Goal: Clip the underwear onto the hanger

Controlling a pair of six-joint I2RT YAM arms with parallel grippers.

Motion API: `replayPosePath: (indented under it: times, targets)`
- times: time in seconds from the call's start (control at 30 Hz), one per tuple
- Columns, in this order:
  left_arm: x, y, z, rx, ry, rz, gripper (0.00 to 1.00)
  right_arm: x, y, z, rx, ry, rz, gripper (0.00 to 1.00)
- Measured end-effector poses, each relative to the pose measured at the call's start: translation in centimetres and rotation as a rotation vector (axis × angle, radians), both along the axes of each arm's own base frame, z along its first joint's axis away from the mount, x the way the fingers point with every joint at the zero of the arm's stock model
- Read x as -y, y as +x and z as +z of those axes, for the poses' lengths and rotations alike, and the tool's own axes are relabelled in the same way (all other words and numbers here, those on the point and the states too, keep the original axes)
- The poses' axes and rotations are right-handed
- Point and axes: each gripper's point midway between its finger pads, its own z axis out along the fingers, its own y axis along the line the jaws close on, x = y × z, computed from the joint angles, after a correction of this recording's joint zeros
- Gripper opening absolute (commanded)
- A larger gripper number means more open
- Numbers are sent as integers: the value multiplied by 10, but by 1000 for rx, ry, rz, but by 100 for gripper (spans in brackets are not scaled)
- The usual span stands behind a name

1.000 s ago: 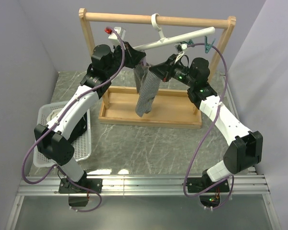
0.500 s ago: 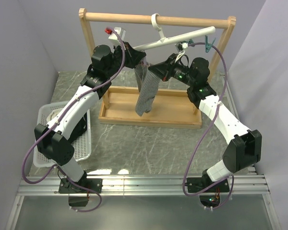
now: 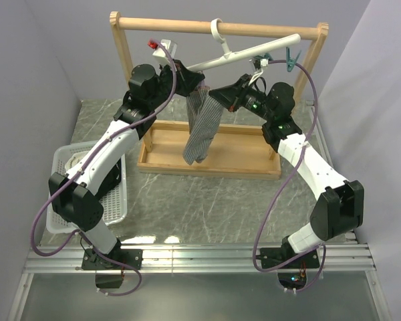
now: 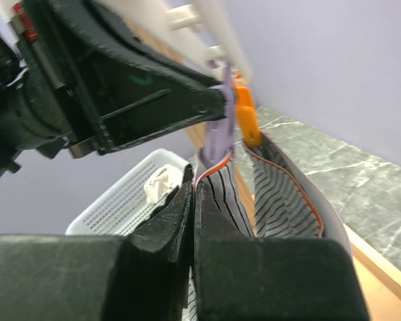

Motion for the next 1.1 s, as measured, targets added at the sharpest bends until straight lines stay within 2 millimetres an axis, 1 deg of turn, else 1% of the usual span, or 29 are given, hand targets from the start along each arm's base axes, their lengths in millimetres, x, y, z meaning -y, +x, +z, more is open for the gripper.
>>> replayPosePath:
  times: [0.13, 0.53, 0.6, 0.83, 1.03, 1.1]
  targets:
    - [0, 1, 0, 5, 2, 7, 9, 6, 6, -1, -1, 3, -26, 0]
    - [-3, 4, -2, 10, 16, 34, 29, 9, 10, -2, 14, 7, -53, 0]
    - [-5, 5, -3, 5, 19, 41, 31, 9, 10, -2, 16, 7, -53, 0]
    - [-6, 6, -5, -4, 24, 50, 34, 9, 10, -2, 19, 5, -50, 0]
    - [-8, 7, -11, -18, 40, 55, 46, 10, 10, -2, 21, 4, -48, 0]
    - [-8, 7, -13, -23, 48, 54, 47, 10, 9, -2, 21, 4, -47, 0]
